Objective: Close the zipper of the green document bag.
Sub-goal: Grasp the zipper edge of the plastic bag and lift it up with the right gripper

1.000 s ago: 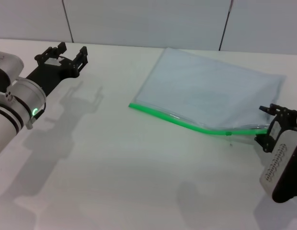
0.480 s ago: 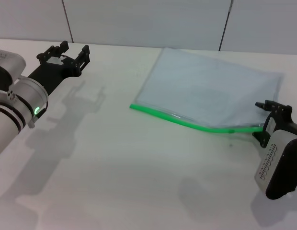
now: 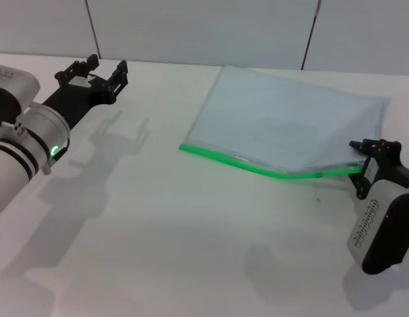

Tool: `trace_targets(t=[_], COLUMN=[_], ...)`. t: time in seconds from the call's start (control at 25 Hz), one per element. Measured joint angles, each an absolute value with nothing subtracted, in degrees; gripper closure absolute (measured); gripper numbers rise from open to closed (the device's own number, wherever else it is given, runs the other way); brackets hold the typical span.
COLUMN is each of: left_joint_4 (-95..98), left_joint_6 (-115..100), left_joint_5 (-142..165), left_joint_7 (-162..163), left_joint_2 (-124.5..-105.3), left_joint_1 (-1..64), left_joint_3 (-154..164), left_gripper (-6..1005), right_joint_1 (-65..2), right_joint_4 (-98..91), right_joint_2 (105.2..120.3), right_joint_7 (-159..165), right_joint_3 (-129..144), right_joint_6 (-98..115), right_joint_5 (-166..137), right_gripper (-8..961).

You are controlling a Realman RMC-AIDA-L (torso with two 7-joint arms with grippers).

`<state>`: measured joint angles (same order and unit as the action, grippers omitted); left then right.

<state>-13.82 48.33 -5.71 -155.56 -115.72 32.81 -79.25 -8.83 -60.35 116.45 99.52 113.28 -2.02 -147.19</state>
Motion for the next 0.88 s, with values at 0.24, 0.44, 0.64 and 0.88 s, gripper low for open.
trace_targets(t=[0.24, 0.44, 0.64, 0.88], left_joint_4=[-14.0, -14.0, -15.7, -22.8], left_joint_6=[48.3, 48.5, 48.8, 48.9], left_joint_5=[-5.3, -4.1, 4.1, 18.9], left_joint_7=[-154.5, -153.3, -149.2, -142.2], left_joint_2=[-115.75, -115.72, -114.93, -113.65], left_joint_1=[32.8, 33.1, 33.5, 32.6], left_joint_3=[-79.0, -78.7, -78.5, -78.2], left_gripper=[409, 412, 415, 419], right_joint_1=[-10.9, -10.9, -9.1, -4.7], right_joint_4=[-60.4, -61.9, -68.4, -80.1], right_joint_2=[116.24, 116.43, 116.16, 116.06], right_joint_7=[100.4, 100.5, 100.6, 100.6], right_joint_3=[114.3, 114.4, 112.9, 108.3], right_joint_6=[1.2, 2.8, 10.4, 21.1], right_joint_5=[-142.5, -140.8, -138.9, -139.0], right_gripper=[705, 793, 842, 884])
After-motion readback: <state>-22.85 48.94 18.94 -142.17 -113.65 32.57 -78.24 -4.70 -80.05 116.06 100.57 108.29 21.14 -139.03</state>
